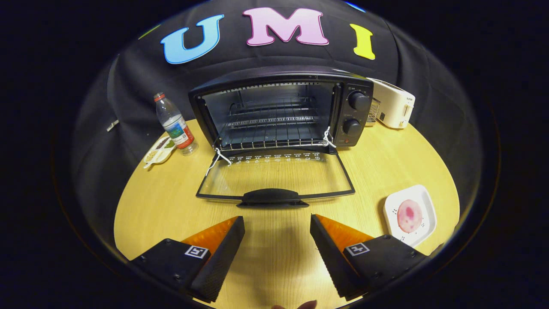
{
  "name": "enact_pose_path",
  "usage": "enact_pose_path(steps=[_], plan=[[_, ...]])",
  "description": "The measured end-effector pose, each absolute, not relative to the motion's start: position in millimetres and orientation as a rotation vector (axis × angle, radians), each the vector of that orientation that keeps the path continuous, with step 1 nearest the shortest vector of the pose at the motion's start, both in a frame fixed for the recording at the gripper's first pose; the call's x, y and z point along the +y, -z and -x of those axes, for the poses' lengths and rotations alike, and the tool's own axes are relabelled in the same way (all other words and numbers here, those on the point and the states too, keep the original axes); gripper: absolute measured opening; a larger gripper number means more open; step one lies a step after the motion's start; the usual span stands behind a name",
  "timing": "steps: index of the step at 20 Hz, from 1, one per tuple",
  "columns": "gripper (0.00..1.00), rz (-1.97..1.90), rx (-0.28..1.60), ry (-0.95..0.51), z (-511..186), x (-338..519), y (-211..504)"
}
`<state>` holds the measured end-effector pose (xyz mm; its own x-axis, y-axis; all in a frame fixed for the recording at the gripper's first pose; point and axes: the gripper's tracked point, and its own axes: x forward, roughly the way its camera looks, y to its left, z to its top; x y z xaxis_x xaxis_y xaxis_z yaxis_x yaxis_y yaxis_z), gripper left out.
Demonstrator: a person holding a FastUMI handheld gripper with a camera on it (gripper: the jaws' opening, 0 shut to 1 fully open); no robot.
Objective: Open the toaster oven, put the food inside, and close the toaster oven door.
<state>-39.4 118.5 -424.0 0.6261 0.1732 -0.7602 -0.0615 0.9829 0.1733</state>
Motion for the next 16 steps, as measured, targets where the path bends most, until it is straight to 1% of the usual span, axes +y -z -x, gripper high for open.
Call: enact_pose_path(steps=[2,4,9,13,16], plan=[[0.99,-0.142,0.898,-0.164,46.8,93.2,404.7],[0.99,-0.115,0.957,-0.166,56.1,48.1,396.2],[0.99,-0.058,1.159,-0.131,62.2,-79.1,400.4],[0.99,-0.075,1.317,-0.103,53.6,-156.1,424.8],[0.99,-0.069,1.42,-0.093,47.5,-190.3,456.3]])
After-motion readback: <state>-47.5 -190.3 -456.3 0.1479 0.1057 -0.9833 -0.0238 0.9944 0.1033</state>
